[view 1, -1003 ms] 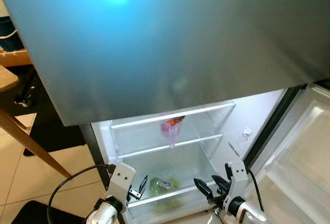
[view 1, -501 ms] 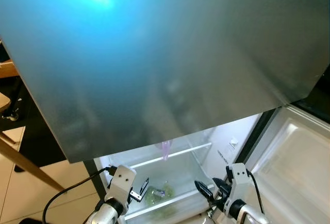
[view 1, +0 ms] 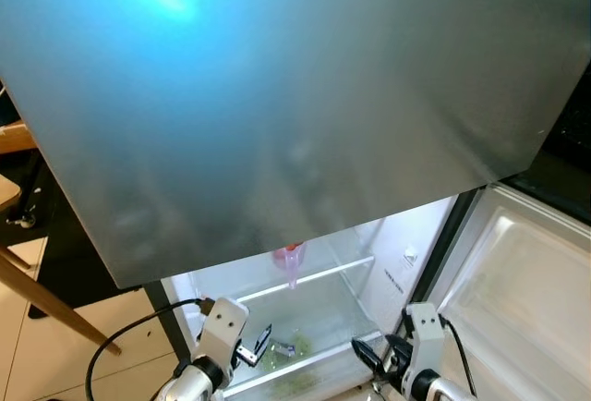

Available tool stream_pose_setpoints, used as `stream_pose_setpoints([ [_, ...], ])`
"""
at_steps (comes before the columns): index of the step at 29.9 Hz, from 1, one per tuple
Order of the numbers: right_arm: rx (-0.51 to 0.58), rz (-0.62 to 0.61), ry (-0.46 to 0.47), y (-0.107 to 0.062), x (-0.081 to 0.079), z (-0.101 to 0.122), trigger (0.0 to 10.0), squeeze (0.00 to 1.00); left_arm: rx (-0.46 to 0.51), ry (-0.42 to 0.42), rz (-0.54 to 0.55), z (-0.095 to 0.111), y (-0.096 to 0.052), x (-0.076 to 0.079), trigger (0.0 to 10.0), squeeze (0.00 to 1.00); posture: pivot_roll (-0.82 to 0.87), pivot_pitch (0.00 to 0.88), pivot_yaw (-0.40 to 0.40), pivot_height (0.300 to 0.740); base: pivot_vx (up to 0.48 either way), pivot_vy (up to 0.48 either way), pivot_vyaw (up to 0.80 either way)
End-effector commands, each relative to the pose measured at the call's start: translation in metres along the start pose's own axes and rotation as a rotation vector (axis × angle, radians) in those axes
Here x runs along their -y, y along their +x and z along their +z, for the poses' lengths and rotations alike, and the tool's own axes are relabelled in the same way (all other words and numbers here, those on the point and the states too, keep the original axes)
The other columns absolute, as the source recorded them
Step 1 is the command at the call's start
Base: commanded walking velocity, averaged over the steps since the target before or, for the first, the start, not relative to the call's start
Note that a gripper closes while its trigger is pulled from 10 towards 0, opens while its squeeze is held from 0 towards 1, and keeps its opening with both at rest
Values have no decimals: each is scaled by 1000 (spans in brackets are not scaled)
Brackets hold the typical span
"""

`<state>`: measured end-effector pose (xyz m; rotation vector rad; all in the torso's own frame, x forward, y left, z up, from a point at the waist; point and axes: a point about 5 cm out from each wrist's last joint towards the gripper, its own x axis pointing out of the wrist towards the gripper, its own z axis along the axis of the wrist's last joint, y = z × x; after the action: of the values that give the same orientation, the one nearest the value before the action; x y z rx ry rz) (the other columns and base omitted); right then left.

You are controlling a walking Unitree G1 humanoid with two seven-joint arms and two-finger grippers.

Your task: Restocking fridge

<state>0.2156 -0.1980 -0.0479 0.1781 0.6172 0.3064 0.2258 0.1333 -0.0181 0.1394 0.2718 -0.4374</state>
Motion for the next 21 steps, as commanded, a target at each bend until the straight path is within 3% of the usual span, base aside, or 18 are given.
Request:
stream_pose_setpoints([
  [1, -78, -42, -37, -6, 5, -14, 10000, 0, -42, -42, 37, -8, -2, -3, 10000, 0, -57, 10, -4, 740, 0, 0, 0],
  [4, -124, -59, -67, -9, 6, -21, 10000, 0, -65, -67, 62, -13, -5, -6, 10000, 0, -57, 10, -4, 740, 0, 0, 0],
  [10, -302, -122, -216, -19, 8, -47, 10000, 0, -243, -157, 150, -46, -24, -13, 10000, 0, -50, 6, -6, 740, 0, 0, 0],
  [15, -351, -177, -201, -23, 10, -56, 10000, 0, -374, -227, 192, -69, -41, -11, 10000, 0, -49, 4, -7, 740, 0, 0, 0],
  [18, -388, -198, -204, -25, 9, -62, 10000, 0, -504, -278, 195, -91, -61, -4, 10000, 0, -46, 1, -10, 740, 0, 0, 0],
  [21, -391, -198, -202, -25, 9, -63, 10000, 0, -530, -293, 196, -95, -66, -2, 10000, 0, -46, 1, -10, 740, 0, 0, 0],
])
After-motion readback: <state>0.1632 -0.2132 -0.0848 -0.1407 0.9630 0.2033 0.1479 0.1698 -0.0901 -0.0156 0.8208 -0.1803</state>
